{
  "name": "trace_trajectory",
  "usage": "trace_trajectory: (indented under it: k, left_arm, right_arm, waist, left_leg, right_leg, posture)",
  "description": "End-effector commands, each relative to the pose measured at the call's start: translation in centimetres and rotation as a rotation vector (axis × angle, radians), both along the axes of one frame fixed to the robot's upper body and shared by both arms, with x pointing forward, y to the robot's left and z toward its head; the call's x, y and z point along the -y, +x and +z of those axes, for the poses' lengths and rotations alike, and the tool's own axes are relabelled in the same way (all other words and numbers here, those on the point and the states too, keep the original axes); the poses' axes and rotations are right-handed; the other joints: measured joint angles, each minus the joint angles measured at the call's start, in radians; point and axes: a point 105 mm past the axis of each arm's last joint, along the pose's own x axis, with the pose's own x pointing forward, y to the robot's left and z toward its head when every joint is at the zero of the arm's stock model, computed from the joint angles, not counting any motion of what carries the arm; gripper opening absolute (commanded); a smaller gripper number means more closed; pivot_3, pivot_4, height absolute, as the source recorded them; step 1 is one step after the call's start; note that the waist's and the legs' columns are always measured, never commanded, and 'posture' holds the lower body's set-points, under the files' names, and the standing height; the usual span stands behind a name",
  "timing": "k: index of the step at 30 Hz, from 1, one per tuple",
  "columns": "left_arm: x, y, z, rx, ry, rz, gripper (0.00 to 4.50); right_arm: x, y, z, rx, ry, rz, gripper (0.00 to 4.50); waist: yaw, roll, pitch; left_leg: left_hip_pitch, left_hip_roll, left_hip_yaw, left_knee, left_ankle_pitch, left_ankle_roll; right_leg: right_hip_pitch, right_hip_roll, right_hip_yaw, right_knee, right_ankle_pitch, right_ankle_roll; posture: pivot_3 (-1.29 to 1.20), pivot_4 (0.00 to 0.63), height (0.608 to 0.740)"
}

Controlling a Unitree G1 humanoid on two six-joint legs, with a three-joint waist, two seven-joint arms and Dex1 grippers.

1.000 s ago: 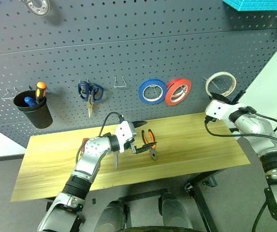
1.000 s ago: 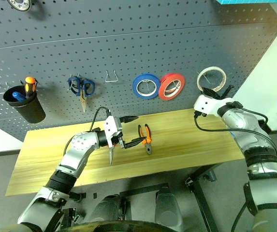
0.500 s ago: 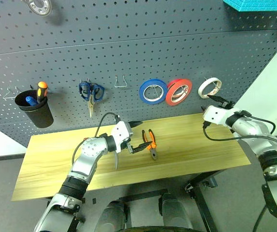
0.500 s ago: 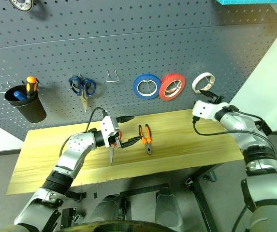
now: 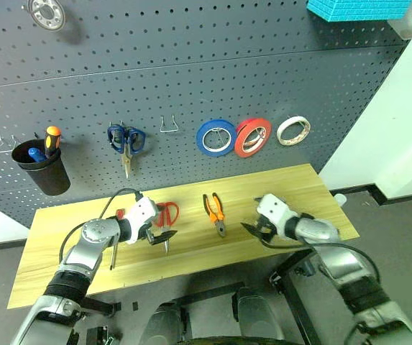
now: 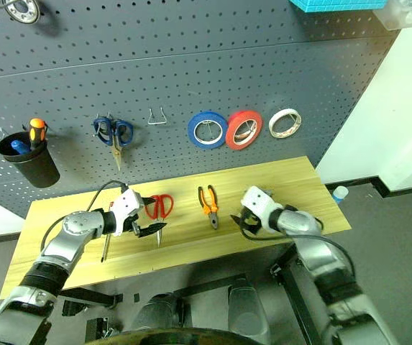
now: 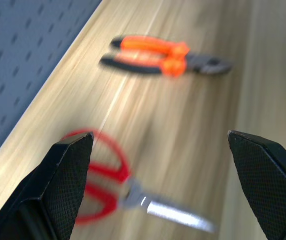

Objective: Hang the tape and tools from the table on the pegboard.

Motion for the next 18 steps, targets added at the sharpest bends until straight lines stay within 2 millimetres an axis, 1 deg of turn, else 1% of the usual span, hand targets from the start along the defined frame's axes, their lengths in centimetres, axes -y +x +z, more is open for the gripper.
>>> trace_trajectory:
  k: [1,3,6,9,14,18]
  left_arm:
    - [-1.6,0.8,1.1,0.052,0.023,0.030,4.50]
    - [-2.4,0.7,0.8,0.041,0.042,0.042,4.50]
    - [-3.2,0.6,0.7,0.038,0.046,0.058,4.50]
    - [-3.6,0.5,0.9,0.042,0.036,0.069,4.50]
    - [-3.6,0.1,1.5,0.040,-0.011,0.049,4.50]
    - [-3.6,0.0,2.2,0.047,-0.033,0.036,4.50]
  right_arm:
    - [-2.9,1.2,0.0,-0.108,0.050,-0.087,4.46]
    - [-4.7,2.0,-0.1,-0.180,0.083,-0.141,4.46]
    - [-6.6,3.3,0.0,-0.221,0.085,-0.196,4.46]
    - [-8.1,4.1,-0.2,-0.263,0.073,-0.235,4.46]
    - [-9.0,4.6,-1.7,-0.319,-0.006,-0.301,4.46]
    - [-9.1,5.2,-2.4,-0.324,-0.034,-0.364,4.46]
  waist:
    - [0.003,0.000,0.000]
    - [0.000,0.001,-0.001]
    - [0.000,0.001,-0.001]
    - [0.003,0.001,-0.001]
    - [-0.001,0.001,-0.001]
    - [-0.009,0.001,-0.001]
  left_leg:
    - [-0.001,0.000,0.000,-0.002,0.000,0.000]
    - [-0.005,0.001,0.000,-0.004,0.000,0.000]
    - [-0.017,0.001,0.000,-0.004,0.001,-0.002]
    - [-0.019,0.001,0.000,-0.004,0.002,-0.003]
    - [-0.018,0.001,0.000,-0.005,0.002,-0.003]
    - [-0.018,0.001,0.000,-0.005,0.002,-0.003]
  right_leg:
    - [-0.002,0.000,0.000,0.000,0.000,0.000]
    - [-0.007,0.001,0.000,0.000,0.004,0.000]
    - [-0.020,0.001,0.000,0.002,0.005,-0.001]
    - [-0.023,0.001,0.000,0.002,0.006,-0.002]
    - [-0.023,0.001,0.000,0.002,0.006,-0.002]
    - [-0.023,0.001,0.000,0.003,0.006,-0.002]
  posture:
    - [-0.12,0.082,0.740]
    - [-0.12,0.081,0.740]
    - [-0.11,0.081,0.740]
    - [-0.11,0.080,0.740]
    - [-0.09,0.078,0.740]
    - [-0.09,0.078,0.740]
